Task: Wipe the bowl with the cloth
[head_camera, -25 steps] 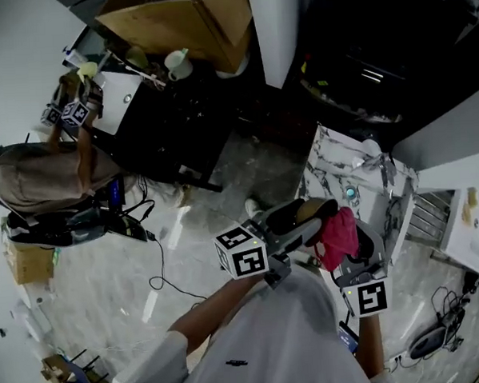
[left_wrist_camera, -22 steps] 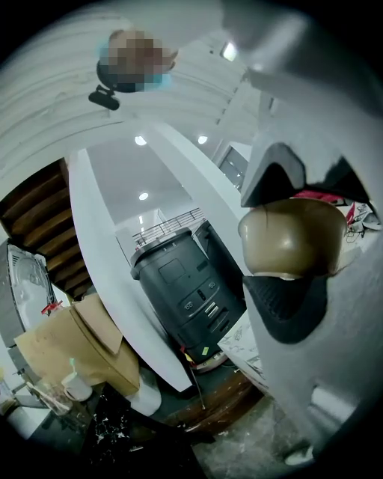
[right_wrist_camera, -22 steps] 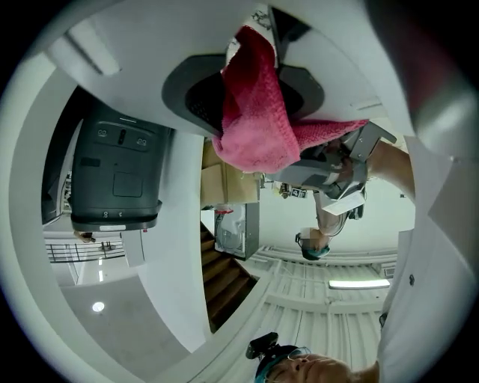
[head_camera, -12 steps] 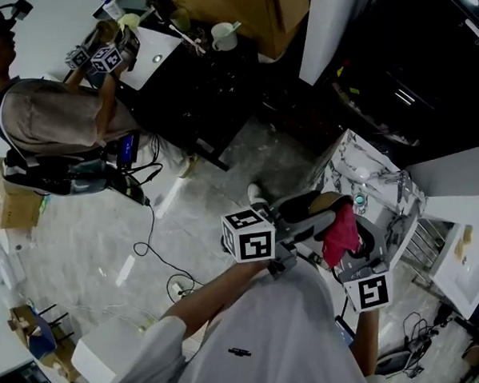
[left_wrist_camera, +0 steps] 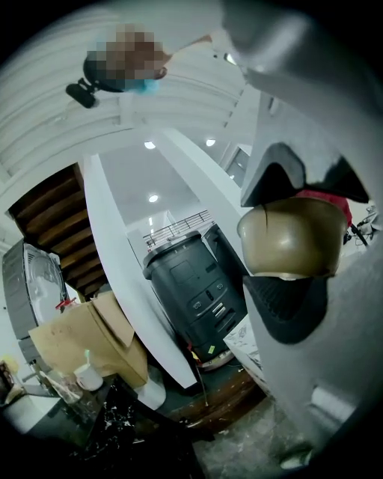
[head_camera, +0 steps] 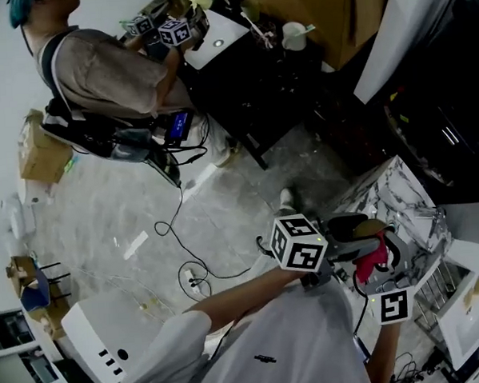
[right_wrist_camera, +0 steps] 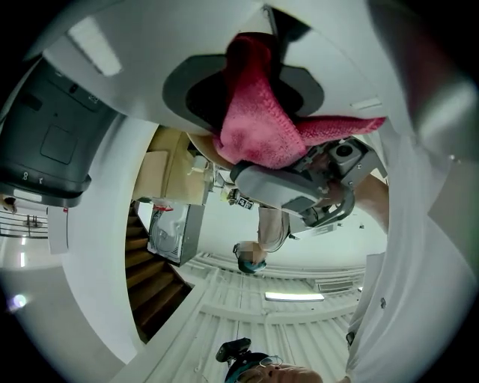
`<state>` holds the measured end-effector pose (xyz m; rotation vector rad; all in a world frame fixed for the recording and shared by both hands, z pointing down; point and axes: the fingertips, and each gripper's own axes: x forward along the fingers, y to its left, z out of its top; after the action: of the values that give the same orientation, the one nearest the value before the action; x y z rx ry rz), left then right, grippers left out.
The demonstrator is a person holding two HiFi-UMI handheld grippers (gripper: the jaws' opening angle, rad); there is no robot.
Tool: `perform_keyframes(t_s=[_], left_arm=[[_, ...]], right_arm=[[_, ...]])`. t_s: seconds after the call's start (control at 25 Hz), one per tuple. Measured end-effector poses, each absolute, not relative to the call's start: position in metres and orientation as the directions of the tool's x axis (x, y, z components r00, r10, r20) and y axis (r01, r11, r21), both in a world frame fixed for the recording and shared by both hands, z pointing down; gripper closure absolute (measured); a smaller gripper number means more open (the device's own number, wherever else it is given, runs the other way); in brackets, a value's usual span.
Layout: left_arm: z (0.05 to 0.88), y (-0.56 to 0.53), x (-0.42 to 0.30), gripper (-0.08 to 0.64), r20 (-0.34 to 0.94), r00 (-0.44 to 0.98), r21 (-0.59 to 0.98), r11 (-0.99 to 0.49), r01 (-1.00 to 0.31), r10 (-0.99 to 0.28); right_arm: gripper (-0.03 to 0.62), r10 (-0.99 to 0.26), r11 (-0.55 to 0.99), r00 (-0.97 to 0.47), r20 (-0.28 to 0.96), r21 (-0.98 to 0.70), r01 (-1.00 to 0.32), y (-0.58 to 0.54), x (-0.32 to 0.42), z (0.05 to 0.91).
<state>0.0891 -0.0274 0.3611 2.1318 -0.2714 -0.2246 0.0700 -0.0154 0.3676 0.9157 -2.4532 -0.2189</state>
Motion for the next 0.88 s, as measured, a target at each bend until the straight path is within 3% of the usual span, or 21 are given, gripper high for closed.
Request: perform_keyframes(t_s=[0.08, 0.32, 0.64, 0.88], left_arm=[[0.357, -0.024, 0.082, 0.268, -0.054, 0.959, 0.834, -0.541, -0.110, -0.278], [0.354, -0.028, 0.051, 0.268, -0.050, 0.956, 0.816, -0.564, -0.128, -0.289], [0.349, -0.053, 0.076, 0.268, -0.056, 0.954, 0.791, -0.596, -0.139, -0.296], [0.345, -0.049, 0.094, 0.268, -0.045, 0.954, 0.784, -0.602, -0.151, -0.297]], right_arm=[[0.474, -0.690, 0.716, -0.603, 0.401, 0.253, -0.651, -0.016, 0.070, 0.368], [0.474, -0.697, 0.685, -0.504, 0.510, 0.265, -0.679, -0.022, 0.065, 0.385], [0.476, -0.713, 0.683, -0.507, 0.484, 0.318, -0.657, -0.031, 0.088, 0.375], [0.476, -0.701, 0.685, -0.549, 0.455, 0.213, -0.697, -0.014, 0.090, 0.367]])
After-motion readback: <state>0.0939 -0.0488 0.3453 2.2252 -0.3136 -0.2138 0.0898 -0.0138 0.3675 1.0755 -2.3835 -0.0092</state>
